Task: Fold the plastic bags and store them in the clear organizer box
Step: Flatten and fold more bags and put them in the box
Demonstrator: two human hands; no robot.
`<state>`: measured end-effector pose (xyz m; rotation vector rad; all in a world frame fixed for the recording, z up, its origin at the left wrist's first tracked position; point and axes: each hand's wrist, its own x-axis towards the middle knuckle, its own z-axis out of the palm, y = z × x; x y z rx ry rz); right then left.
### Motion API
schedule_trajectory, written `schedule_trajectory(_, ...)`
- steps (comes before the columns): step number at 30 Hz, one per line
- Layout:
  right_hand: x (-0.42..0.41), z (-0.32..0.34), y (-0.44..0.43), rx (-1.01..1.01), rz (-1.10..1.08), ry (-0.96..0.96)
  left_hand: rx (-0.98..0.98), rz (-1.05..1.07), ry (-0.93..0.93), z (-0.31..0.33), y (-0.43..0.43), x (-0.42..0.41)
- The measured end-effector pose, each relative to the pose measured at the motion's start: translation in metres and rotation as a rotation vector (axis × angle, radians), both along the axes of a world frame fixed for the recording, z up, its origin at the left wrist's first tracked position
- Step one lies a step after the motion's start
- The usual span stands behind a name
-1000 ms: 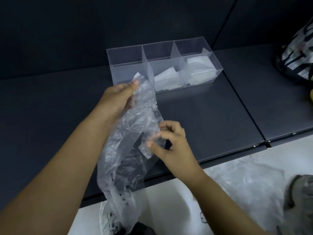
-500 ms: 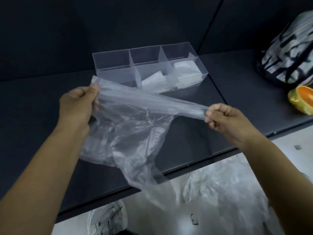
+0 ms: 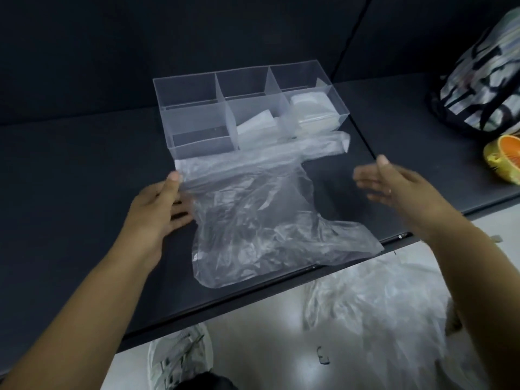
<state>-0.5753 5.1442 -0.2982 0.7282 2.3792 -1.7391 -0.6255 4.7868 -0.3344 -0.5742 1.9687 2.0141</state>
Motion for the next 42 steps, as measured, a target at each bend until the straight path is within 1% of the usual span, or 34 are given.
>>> schedule_trajectory(3, 0.05, -0.001, -0.001, 0.04, -0.059, -0.103, 0.076, -0.002, -0.099, -0.002, -0.008, 0.027)
schedule_trajectory(6, 0.084, -0.003, -0.013, -0.012, -0.136, -0.177, 0.042, -0.078, -0.177, -0.004, -0.009, 0.052)
schedule_trajectory(11, 0.084, -0.008, -0.048, -0.032, -0.241, -0.129, -0.049, -0.148, -0.229, -0.002, -0.008, 0.071)
schedule_trajectory(13, 0.075, -0.012, -0.056, 0.007, -0.277, -0.102, -0.078, -0.164, -0.24, -0.004, -0.009, 0.072)
schedule_trajectory(15, 0.068, -0.017, -0.059, 0.066, -0.286, -0.085, -0.098, -0.151, -0.238, -0.01, -0.009, 0.074)
schedule_trajectory(16, 0.067, -0.02, -0.059, 0.064, -0.304, -0.081, -0.108, -0.135, -0.23, -0.013, -0.01, 0.075)
schedule_trajectory(18, 0.066, -0.024, -0.054, -0.011, -0.402, -0.085, -0.128, -0.087, -0.201, -0.019, -0.013, 0.076)
schedule_trajectory(20, 0.068, -0.025, -0.047, -0.114, -0.551, -0.082, -0.148, -0.032, -0.161, -0.023, -0.015, 0.078)
schedule_trajectory(22, 0.07, -0.026, -0.042, -0.177, -0.647, -0.078, -0.191, -0.026, -0.121, -0.025, -0.015, 0.081)
schedule_trajectory(24, 0.072, -0.029, -0.038, -0.149, -0.658, -0.109, -0.251, -0.082, -0.102, -0.023, -0.014, 0.084)
schedule_trajectory(25, 0.073, -0.031, -0.037, -0.096, -0.652, -0.135, -0.276, -0.126, -0.102, -0.02, -0.014, 0.085)
schedule_trajectory(26, 0.073, -0.031, -0.036, -0.002, -0.641, -0.162, -0.302, -0.176, -0.11, -0.017, -0.015, 0.086)
schedule_trajectory(27, 0.074, -0.031, -0.035, 0.147, -0.619, -0.191, -0.348, -0.233, -0.119, -0.014, -0.016, 0.087)
schedule_trajectory(29, 0.072, -0.029, -0.04, 0.533, -0.573, -0.207, -0.54, -0.326, -0.069, -0.008, -0.018, 0.086)
schedule_trajectory(30, 0.069, -0.026, -0.048, 0.687, -0.549, -0.137, -0.653, -0.317, 0.016, -0.006, -0.017, 0.085)
schedule_trajectory(31, 0.064, -0.023, -0.061, 0.776, -0.505, -0.014, -0.754, -0.277, 0.151, -0.003, -0.014, 0.084)
schedule_trajectory(32, 0.058, -0.02, -0.079, 0.799, -0.42, 0.119, -0.831, -0.241, 0.317, 0.0, -0.009, 0.082)
schedule_trajectory(33, 0.052, -0.019, -0.102, 0.782, -0.287, 0.226, -0.879, -0.24, 0.464, 0.001, -0.001, 0.08)
schedule_trajectory(34, 0.045, -0.019, -0.128, 0.738, -0.116, 0.295, -0.919, -0.278, 0.566, -0.001, 0.007, 0.077)
schedule_trajectory(35, 0.039, -0.021, -0.155, 0.683, 0.074, 0.333, -0.952, -0.352, 0.623, -0.005, 0.014, 0.074)
schedule_trajectory(36, 0.034, -0.024, -0.18, 0.628, 0.256, 0.354, -0.99, -0.45, 0.63, -0.01, 0.019, 0.071)
schedule_trajectory(38, 0.027, -0.037, -0.215, 0.584, 0.525, 0.342, -1.125, -0.661, 0.545, -0.023, 0.021, 0.069)
schedule_trajectory(40, 0.024, -0.056, -0.22, 0.704, 0.644, 0.249, -1.273, -0.763, 0.498, -0.037, 0.014, 0.067)
schedule_trajectory(42, 0.026, -0.071, -0.199, 0.902, 0.655, 0.163, -1.324, -0.768, 0.48, -0.043, 0.009, 0.066)
